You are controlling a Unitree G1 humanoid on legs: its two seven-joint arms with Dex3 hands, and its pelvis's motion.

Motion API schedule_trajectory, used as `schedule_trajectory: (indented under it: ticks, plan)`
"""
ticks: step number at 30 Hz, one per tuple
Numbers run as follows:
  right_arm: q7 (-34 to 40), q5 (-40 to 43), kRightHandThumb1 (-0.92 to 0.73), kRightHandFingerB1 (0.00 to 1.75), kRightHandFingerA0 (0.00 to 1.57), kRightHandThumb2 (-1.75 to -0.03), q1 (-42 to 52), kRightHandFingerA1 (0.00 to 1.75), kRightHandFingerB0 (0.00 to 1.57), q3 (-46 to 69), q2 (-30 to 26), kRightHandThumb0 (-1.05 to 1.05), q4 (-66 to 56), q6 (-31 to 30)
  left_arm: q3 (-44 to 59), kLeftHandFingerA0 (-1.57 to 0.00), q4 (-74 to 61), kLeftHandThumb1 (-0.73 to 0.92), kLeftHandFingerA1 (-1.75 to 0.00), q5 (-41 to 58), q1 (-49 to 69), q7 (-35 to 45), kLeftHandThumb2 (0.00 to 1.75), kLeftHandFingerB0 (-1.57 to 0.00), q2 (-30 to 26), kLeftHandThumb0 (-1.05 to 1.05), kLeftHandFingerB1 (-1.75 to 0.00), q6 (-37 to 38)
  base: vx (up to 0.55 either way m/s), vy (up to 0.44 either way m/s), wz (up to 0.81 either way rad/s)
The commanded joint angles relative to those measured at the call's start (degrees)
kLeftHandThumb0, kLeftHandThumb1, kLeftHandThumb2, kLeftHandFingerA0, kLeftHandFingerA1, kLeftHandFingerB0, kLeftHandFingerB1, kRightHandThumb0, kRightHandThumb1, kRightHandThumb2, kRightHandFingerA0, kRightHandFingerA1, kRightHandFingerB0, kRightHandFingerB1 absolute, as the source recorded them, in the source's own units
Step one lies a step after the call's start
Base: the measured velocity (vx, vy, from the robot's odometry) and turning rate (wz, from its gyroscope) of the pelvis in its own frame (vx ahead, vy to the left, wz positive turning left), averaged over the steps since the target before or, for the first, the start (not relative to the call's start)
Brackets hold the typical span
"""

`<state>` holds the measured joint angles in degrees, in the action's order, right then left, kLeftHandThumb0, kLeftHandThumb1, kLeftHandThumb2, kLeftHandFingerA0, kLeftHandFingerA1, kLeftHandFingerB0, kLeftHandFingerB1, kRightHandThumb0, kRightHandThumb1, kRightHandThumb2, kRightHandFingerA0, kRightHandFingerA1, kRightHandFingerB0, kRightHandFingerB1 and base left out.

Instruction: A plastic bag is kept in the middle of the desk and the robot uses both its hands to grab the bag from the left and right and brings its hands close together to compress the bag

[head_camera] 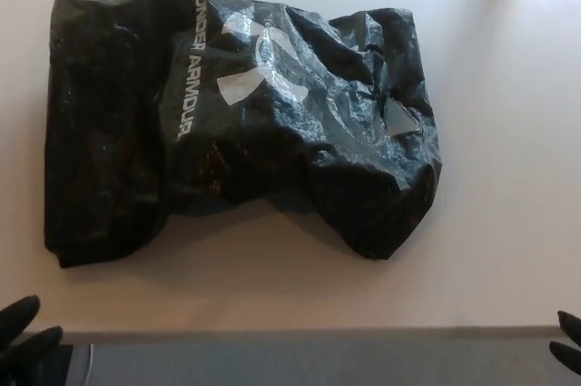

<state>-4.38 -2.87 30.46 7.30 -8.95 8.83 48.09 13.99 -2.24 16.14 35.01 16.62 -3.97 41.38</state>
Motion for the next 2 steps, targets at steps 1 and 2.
schedule_trajectory:
  ticks: [1, 2]
  plan:
    - [1.52, -3.08, -0.65, 0.47, 0.33, -1.02, 0.05, 0.56, 0.17, 0.73, 0.10, -0.52, 0.33, 3.66, 0.03, -0.48, 1.77, 0.85, -0.44, 0.15, -0.74, 2.34, 0.65, -0.38, -0.82, -0.63, -0.37, 5.62, 0.00, 0.000, 0.00]
    - [1.52, -3.08, -0.65, 0.47, 0.33, -1.02, 0.05, 0.56, 0.17, 0.73, 0.10, -0.52, 0.33, 3.66, 0.03, -0.48, 1.77, 0.85, -0.44, 0.15, -0.74, 2.34, 0.65, -0.38, -0.82, -0.63, -0.37, 5.62, 0.00, 0.000, 0.00]
